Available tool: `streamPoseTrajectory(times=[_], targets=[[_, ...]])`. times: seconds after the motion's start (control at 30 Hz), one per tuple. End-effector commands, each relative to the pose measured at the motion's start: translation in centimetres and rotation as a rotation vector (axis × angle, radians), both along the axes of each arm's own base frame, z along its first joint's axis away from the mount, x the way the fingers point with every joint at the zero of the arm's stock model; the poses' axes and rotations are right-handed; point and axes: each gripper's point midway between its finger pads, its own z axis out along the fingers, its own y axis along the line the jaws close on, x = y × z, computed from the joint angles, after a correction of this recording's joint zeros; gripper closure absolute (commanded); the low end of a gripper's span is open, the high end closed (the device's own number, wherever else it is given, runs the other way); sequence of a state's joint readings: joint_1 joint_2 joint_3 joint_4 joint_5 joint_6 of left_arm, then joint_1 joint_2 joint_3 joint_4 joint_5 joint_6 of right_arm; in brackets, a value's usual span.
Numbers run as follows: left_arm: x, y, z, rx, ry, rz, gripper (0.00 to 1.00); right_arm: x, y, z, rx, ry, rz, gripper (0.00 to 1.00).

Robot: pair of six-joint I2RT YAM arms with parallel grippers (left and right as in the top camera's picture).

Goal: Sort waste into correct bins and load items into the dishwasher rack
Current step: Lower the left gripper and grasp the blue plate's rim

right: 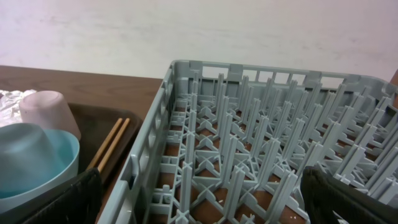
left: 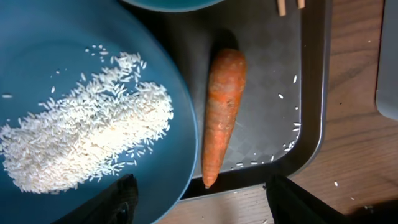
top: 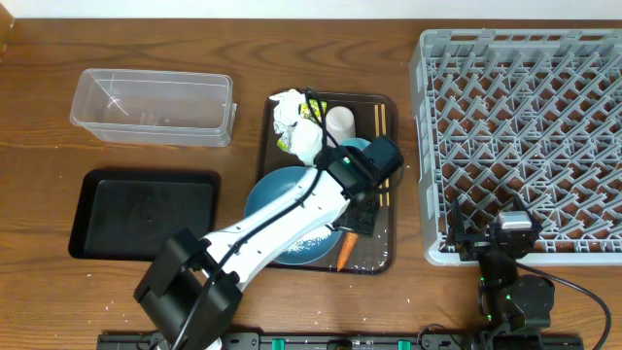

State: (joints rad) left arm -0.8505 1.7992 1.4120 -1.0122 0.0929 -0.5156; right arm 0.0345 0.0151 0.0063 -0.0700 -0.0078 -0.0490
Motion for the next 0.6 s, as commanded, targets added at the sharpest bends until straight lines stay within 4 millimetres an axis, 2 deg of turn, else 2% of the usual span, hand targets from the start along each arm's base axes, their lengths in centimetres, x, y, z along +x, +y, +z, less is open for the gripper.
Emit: streamPoseTrajectory(times=[0.0, 0.23, 0.57], targets=[[0.2, 0.9, -1.2, 0.067, -0.029, -0.02, 0.32, 0.0, 0.2, -0.1, -0.012, 0.003, 0.009, 0.01], [0.3, 1.9, -2.9, 0.089, -0.038, -0.006, 0.32, 0.0, 0.2, -0.1, -0.012, 0.003, 0.009, 0.01], [0.4, 1.8, -3.1, 0.078, -0.042, -0.013, 0.34, 0.0, 0.2, -0.1, -0.012, 0.003, 0.009, 0.01]])
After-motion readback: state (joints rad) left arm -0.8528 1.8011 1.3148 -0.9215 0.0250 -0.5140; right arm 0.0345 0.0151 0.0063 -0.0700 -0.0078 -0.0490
